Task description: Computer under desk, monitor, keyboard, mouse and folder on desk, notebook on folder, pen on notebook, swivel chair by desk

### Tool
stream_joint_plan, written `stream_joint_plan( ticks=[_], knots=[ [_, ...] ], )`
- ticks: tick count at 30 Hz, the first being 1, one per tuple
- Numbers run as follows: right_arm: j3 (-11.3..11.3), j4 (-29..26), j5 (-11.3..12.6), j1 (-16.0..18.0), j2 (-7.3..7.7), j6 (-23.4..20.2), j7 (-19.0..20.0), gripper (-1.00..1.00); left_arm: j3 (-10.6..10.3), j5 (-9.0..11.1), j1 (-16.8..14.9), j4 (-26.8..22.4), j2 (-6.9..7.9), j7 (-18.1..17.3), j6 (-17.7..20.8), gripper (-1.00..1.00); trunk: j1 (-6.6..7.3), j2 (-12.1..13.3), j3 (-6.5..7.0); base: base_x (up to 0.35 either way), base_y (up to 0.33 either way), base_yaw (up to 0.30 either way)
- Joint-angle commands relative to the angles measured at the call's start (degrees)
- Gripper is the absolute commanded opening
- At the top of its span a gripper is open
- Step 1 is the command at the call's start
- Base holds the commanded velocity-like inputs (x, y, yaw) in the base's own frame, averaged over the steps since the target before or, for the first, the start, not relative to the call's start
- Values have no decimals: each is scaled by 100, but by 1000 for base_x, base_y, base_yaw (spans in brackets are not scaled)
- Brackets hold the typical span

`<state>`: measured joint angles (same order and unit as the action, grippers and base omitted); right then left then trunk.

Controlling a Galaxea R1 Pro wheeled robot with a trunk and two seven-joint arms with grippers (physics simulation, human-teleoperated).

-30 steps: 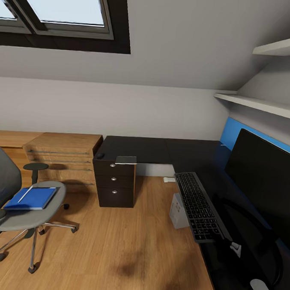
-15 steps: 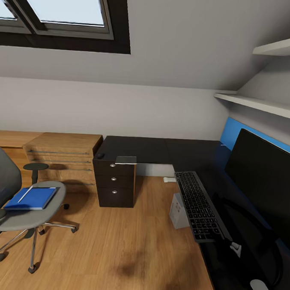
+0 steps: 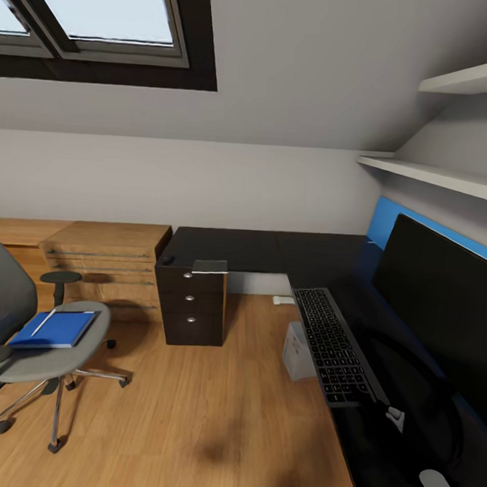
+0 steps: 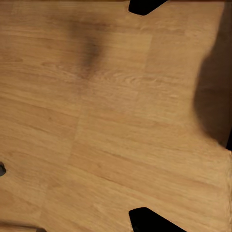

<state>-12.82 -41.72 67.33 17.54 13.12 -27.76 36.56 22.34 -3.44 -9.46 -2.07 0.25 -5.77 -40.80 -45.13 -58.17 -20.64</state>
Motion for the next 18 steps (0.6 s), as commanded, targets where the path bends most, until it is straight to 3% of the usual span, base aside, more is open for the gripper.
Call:
stream_joint_plan(
  ticks=[1,10,18],
  knots=[
    [-9,3,43,4,-1,-46,-3,-100,51,-34,-4,5,1,-30,-16,100,2,-4,-6,-245,-158,0],
    [-10,6,43,4,-2,-37,-8,-100,52,-34,-4,5,1,-30,-16,100,2,-4,-6,-263,-148,0],
    [-10,6,43,4,-2,-37,-8,-100,52,-34,-4,5,1,-30,-16,100,2,-4,-6,-307,-34,0]
  ],
)
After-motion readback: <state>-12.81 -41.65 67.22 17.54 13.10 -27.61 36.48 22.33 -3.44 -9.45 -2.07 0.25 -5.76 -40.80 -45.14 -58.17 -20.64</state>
